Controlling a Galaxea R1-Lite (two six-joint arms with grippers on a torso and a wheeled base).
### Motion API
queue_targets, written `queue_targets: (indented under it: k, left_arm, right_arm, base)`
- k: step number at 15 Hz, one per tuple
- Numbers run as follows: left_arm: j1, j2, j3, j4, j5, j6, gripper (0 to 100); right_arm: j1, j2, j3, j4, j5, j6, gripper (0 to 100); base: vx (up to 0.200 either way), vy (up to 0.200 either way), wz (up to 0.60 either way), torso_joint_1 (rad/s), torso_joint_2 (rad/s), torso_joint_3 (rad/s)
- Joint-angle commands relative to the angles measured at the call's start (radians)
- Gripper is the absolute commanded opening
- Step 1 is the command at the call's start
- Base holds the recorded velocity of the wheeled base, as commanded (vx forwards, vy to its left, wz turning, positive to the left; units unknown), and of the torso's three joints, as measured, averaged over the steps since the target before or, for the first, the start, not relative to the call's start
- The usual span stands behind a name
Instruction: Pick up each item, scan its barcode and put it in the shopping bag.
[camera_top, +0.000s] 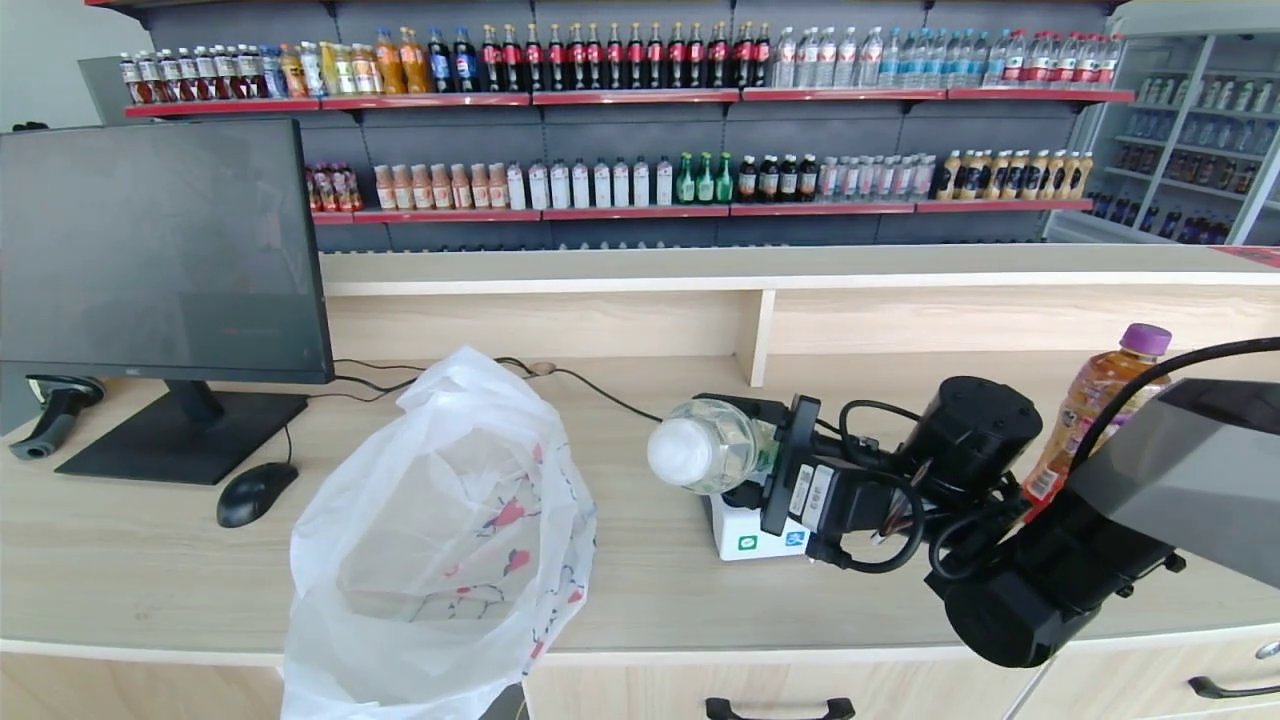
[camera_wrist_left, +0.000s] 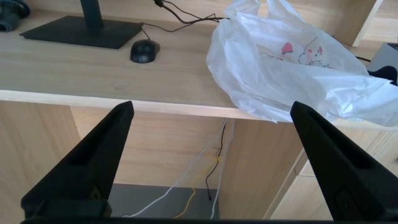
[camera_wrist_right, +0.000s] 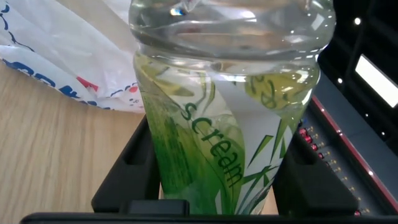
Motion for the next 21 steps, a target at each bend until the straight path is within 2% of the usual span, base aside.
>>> queue_targets:
  k: [1, 12, 21]
  left_arm:
    - [0.0, 0.0, 0.0, 0.001, 0.0, -0.002, 100]
    - [0.0, 0.0, 0.0, 0.003, 0.0, -0.005, 100]
    - [0.0, 0.0, 0.0, 0.003, 0.0, -0.005, 100]
  right_arm:
    - [-0.035, 0.002, -0.02, -0.001, 0.019, 0.003, 0]
    - [-0.05, -0.002, -0.007, -0.001, 0.028, 0.013, 0]
    - [-0.015, -0.012, -0.004, -0.001, 0.025, 0.044, 0]
  base:
    - [0.0, 0.0, 0.0, 0.0, 0.0, 0.0]
    - [0.0, 0.0, 0.0, 0.0, 0.0, 0.0]
    - [0.0, 0.0, 0.0, 0.0, 0.0, 0.0]
